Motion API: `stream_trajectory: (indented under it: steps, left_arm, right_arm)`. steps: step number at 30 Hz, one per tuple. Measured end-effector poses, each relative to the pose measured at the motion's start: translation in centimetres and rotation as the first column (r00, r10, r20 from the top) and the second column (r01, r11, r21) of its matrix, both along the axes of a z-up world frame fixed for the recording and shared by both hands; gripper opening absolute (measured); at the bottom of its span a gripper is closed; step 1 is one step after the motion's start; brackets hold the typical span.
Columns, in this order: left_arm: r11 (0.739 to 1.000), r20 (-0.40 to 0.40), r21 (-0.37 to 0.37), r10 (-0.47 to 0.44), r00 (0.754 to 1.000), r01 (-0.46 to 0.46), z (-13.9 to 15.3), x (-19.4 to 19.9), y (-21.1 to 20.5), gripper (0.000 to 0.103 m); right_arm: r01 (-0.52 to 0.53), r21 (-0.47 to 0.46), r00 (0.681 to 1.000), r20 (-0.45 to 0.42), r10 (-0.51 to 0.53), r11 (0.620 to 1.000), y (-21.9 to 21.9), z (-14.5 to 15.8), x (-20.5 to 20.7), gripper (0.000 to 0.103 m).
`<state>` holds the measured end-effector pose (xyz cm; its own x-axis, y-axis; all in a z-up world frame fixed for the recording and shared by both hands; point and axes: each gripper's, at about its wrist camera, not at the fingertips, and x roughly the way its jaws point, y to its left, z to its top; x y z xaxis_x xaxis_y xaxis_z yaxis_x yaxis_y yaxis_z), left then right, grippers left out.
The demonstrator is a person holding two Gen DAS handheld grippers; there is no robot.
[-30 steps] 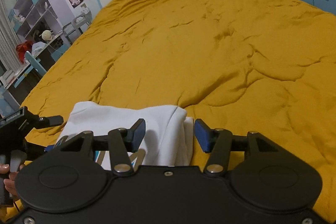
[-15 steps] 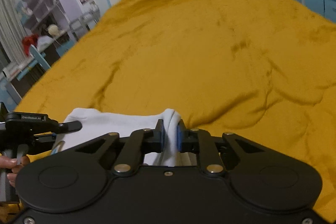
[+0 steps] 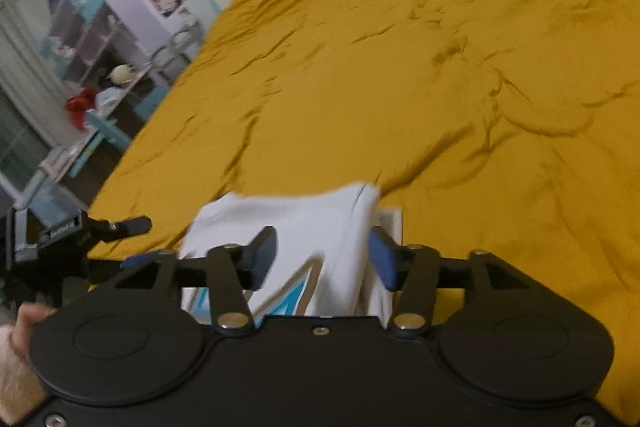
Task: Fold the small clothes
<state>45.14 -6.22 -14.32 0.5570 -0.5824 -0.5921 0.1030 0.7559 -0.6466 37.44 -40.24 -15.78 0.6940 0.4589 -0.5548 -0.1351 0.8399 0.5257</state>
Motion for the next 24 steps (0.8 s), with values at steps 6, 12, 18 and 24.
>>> stream_trajectory:
  steps: [6,12,18,24]
  left_arm:
    - [0.994,-0.078,-0.049,-0.1,0.992,0.096,-0.4,-6.2,2.0,0.103]
    - [0.976,-0.218,-0.212,-0.094,0.971,0.047,-5.8,-6.9,1.4,0.103]
    - [0.953,-0.228,-0.296,-0.134,0.964,0.062,-7.4,-4.9,-0.8,0.103]
    - [0.918,-0.247,-0.385,-0.201,0.948,0.095,-8.8,-2.5,-3.6,0.103]
  right_arm:
    - [-0.062,0.064,0.994,-0.089,0.067,0.996,-2.9,-0.8,-5.1,0.06]
    - [-0.053,0.191,0.978,-0.19,0.09,0.98,-4.1,-4.1,-5.4,0.06]
    - [-0.062,0.284,0.972,-0.202,0.123,0.957,-3.3,-6.4,-3.3,0.061]
    - [-0.078,0.372,0.97,-0.187,0.157,0.925,-2.2,-7.7,-1.3,0.066]
